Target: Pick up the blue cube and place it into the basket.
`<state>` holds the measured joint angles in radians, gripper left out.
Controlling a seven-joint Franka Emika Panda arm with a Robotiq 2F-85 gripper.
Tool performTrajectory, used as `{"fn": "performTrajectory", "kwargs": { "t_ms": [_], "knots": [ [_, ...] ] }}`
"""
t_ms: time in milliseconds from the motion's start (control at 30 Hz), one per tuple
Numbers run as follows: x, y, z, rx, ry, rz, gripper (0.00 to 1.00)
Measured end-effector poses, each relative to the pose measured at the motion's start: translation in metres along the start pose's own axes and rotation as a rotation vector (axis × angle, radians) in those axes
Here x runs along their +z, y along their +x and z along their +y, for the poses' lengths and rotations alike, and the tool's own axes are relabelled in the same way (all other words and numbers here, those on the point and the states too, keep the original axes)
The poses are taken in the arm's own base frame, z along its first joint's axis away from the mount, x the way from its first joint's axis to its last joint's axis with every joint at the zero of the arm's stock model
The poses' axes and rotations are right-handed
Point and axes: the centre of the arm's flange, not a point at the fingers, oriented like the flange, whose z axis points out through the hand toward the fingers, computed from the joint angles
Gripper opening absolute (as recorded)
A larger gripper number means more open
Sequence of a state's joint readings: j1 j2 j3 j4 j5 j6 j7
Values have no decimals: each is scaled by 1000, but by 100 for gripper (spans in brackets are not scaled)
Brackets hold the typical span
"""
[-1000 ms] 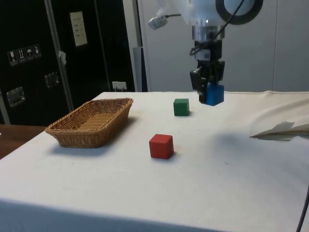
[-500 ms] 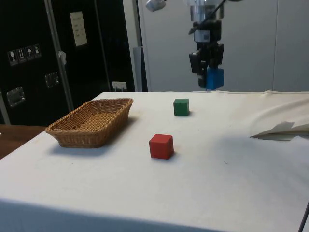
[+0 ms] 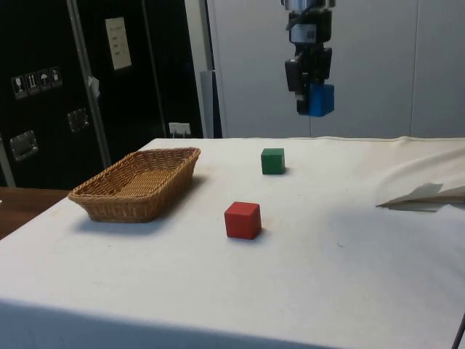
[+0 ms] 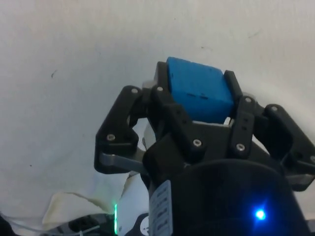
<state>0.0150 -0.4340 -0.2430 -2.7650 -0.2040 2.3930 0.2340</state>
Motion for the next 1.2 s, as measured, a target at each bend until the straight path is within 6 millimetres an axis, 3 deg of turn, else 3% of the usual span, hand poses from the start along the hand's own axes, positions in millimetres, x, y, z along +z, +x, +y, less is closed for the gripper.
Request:
{"fn": "performTrajectory", "kwargs": {
  "t_ms": [533, 1200],
  "knots": [
    [-10, 11, 0, -118, 0, 8, 3],
    [-4, 75, -23, -172, -5, -13, 3]
  ]
}}
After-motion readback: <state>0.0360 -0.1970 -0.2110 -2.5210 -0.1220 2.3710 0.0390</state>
